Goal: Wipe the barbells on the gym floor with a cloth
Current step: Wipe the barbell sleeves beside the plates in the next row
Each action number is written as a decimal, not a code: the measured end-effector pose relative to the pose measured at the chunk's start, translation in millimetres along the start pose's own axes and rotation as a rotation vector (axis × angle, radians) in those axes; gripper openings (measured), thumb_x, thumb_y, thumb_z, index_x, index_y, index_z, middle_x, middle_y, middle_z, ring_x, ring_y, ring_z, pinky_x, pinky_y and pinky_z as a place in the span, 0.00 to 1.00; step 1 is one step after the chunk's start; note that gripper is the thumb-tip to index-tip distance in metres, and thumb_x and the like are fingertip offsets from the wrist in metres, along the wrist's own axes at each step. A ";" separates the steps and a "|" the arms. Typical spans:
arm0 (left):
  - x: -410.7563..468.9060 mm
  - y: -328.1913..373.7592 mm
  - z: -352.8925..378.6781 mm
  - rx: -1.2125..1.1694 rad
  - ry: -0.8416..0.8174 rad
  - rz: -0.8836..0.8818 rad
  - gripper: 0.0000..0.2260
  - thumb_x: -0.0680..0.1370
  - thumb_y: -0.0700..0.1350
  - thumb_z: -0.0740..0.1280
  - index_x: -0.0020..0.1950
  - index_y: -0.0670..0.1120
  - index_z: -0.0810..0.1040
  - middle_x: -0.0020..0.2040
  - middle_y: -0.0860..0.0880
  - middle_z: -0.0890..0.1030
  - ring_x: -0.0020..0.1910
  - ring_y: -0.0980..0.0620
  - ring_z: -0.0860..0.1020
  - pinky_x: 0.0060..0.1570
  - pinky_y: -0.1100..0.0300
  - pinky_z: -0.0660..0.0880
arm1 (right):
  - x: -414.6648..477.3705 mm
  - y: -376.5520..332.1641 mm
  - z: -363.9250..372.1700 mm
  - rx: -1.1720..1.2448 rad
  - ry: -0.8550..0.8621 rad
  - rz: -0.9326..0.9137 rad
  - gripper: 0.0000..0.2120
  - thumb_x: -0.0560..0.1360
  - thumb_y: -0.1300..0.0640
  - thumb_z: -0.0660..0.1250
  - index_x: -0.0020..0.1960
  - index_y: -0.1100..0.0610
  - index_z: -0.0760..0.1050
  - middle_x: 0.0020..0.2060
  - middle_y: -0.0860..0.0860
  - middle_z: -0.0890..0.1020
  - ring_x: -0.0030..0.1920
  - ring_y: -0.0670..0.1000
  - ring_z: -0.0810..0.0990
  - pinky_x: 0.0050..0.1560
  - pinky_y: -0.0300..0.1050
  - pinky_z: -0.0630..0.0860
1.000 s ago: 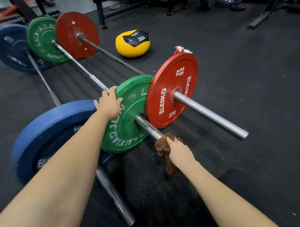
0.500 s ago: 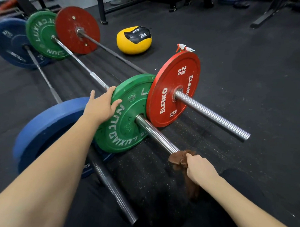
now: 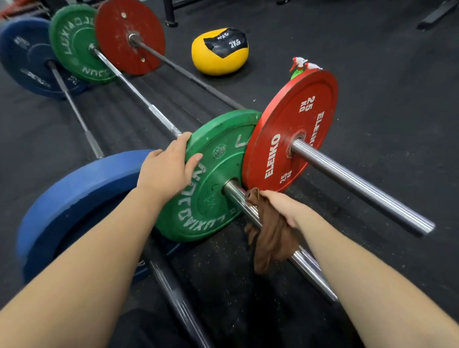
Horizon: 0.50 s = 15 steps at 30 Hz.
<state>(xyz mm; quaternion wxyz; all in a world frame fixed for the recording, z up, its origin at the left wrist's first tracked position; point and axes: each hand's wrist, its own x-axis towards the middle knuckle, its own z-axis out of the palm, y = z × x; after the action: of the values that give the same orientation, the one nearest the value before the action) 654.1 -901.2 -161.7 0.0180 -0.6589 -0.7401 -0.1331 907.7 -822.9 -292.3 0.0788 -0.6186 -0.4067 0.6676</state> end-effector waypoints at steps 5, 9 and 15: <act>1.8 -3.1 -1.7 -0.014 -0.037 -0.005 0.25 0.86 0.58 0.56 0.79 0.49 0.60 0.69 0.48 0.78 0.55 0.41 0.80 0.66 0.49 0.67 | 30.3 -16.4 4.0 0.297 -0.157 0.069 0.31 0.69 0.49 0.67 0.68 0.63 0.74 0.58 0.64 0.83 0.60 0.66 0.81 0.65 0.66 0.74; 2.9 -4.1 -3.9 -0.022 -0.061 -0.003 0.24 0.85 0.58 0.56 0.79 0.49 0.60 0.68 0.48 0.79 0.56 0.41 0.80 0.63 0.50 0.67 | 39.3 -12.1 14.0 0.433 -0.294 0.100 0.26 0.74 0.47 0.60 0.65 0.64 0.74 0.56 0.65 0.83 0.59 0.67 0.80 0.58 0.68 0.78; -1.7 -1.2 -6.4 -0.046 -0.057 -0.015 0.23 0.86 0.57 0.57 0.78 0.49 0.61 0.67 0.49 0.80 0.54 0.41 0.80 0.63 0.50 0.67 | 29.0 17.6 -0.3 0.295 -0.209 -0.010 0.11 0.75 0.52 0.64 0.49 0.61 0.75 0.34 0.57 0.82 0.37 0.56 0.81 0.47 0.49 0.78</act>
<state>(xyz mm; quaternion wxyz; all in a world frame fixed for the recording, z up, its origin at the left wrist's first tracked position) 652.1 -904.3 -156.0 -0.0192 -0.6572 -0.7418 -0.1316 908.5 -816.7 -325.6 0.1294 -0.5257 -0.3132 0.7802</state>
